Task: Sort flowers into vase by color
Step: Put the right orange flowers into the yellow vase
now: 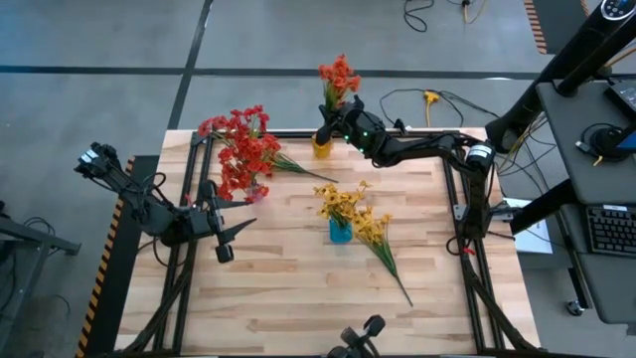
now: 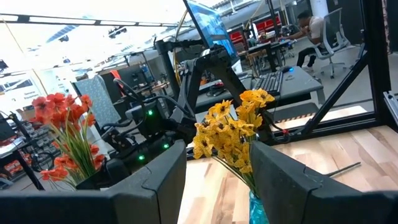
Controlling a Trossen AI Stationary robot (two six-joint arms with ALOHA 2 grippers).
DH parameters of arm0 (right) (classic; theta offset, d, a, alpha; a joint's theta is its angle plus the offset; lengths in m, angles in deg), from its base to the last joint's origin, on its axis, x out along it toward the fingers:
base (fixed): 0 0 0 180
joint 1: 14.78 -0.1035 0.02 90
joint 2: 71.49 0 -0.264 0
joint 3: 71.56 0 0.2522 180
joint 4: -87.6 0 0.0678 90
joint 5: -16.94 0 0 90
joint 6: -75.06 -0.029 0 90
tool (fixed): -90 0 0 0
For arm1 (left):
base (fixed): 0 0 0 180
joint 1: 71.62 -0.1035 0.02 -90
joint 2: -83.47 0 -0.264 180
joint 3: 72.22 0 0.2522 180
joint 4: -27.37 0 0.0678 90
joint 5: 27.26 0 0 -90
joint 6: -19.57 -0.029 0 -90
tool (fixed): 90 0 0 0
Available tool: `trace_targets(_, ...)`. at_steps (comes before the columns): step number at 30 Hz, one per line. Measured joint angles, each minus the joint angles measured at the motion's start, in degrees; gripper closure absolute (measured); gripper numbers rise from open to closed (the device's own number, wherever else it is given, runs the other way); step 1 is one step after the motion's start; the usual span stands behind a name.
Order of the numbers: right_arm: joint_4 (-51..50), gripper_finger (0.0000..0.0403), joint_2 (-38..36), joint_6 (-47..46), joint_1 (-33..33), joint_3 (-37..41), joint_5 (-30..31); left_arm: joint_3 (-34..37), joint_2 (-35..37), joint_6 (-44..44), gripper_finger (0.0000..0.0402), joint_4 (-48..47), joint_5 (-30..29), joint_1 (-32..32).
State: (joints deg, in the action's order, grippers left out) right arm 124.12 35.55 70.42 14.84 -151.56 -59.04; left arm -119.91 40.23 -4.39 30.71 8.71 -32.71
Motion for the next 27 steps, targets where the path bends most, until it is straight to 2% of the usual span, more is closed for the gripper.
trace_targets(27,-0.7,0.0390,0.0,0.2,0.0,0.0,-0.9,0.0,0.0,0.0,0.0240,0.0,0.0,0.0)
